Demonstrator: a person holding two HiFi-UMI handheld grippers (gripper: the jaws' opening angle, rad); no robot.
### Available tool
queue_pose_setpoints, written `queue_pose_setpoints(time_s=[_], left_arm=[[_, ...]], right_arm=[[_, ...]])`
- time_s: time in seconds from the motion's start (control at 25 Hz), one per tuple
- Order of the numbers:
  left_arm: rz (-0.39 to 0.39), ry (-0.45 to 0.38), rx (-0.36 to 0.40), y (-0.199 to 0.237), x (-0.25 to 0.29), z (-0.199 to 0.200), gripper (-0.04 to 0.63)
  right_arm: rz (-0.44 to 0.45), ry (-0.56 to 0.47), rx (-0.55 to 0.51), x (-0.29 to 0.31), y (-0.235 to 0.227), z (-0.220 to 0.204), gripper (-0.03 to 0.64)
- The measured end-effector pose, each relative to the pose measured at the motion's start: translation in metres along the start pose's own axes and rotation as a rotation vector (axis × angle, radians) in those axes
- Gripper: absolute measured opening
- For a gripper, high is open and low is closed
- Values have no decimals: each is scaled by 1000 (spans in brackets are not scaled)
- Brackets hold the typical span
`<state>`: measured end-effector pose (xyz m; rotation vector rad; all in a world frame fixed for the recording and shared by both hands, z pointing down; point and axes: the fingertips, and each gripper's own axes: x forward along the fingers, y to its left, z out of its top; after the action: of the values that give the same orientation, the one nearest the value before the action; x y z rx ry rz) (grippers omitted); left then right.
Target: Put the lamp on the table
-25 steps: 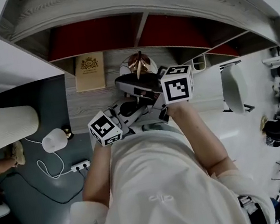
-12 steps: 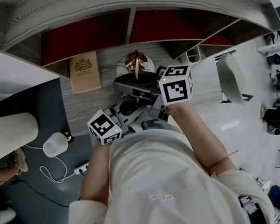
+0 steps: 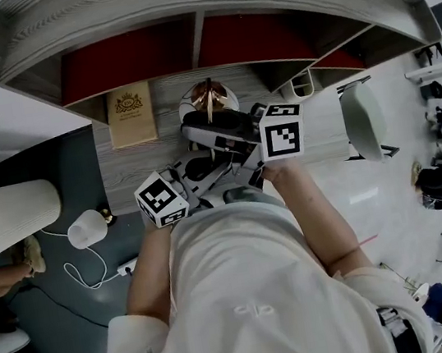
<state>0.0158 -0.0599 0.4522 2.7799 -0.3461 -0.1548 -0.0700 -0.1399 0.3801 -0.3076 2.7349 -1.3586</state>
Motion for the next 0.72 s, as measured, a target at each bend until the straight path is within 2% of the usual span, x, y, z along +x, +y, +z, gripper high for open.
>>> queue_pose_setpoints(time_s=[0.04, 0.2, 0.4, 0.72], left_arm=[[-1, 0, 1, -1, 1, 0, 14], [-5, -4, -1, -3, 4, 0, 14], [-4, -13, -2, -6, 6, 1, 15], [29, -23, 8, 0, -5, 4, 15]], right_arm=[[-1, 1, -6, -2, 1, 0, 137], [-66, 45, -57, -4, -4, -4, 37], [-102, 110, -102, 2, -5, -10, 35], [-79, 108, -110, 14, -3, -10, 31]])
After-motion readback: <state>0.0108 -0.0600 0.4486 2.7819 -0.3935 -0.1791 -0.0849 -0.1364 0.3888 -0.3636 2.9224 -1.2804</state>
